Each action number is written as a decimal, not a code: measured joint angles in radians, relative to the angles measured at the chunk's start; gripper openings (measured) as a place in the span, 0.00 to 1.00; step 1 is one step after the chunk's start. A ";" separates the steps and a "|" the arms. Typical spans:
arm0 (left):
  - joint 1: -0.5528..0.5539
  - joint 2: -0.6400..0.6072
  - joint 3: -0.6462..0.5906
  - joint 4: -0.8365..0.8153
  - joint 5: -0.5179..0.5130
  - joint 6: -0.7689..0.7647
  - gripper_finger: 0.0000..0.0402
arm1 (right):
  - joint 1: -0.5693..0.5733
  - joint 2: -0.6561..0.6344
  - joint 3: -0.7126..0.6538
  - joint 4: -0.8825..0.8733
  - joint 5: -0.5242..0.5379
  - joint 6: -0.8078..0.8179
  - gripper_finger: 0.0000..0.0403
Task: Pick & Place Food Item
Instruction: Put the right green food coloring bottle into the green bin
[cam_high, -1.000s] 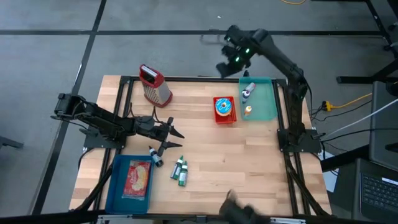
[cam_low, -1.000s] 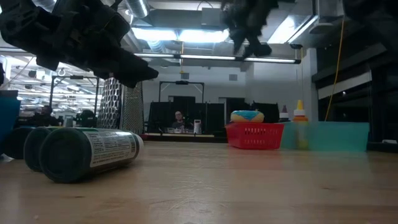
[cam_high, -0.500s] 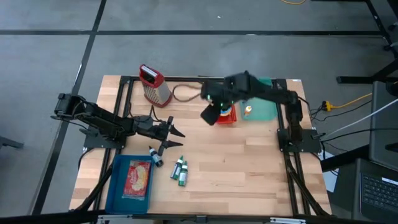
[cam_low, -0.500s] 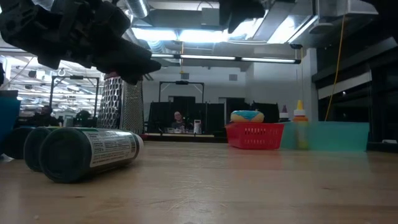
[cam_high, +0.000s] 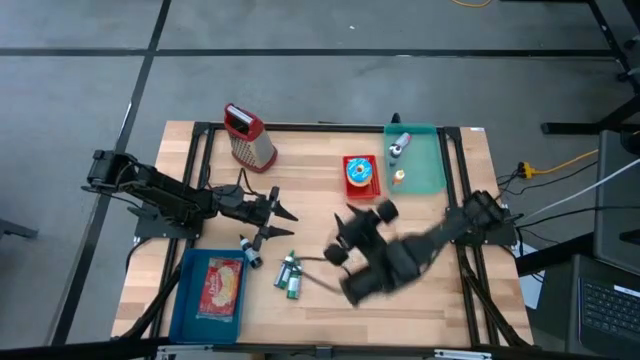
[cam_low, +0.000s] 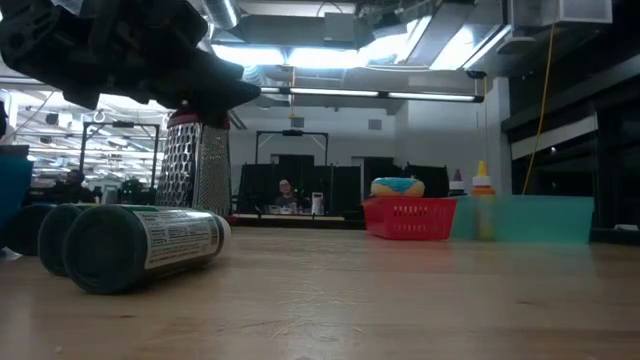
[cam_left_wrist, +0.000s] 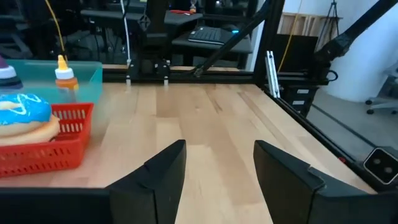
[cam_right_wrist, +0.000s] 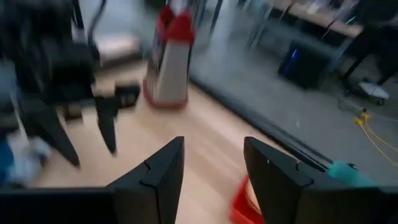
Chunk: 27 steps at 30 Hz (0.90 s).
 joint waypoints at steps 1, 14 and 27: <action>-0.003 0.000 0.000 0.000 -0.001 -0.008 0.46 | 0.032 0.000 -0.044 0.000 0.065 0.102 0.42; -0.021 -0.008 0.000 -0.274 -0.075 -0.165 0.46 | 0.210 0.002 -0.520 0.310 0.306 0.824 0.42; -0.158 -0.157 0.220 -1.204 -0.114 0.246 0.46 | 0.253 0.002 -0.558 0.614 0.265 0.519 0.42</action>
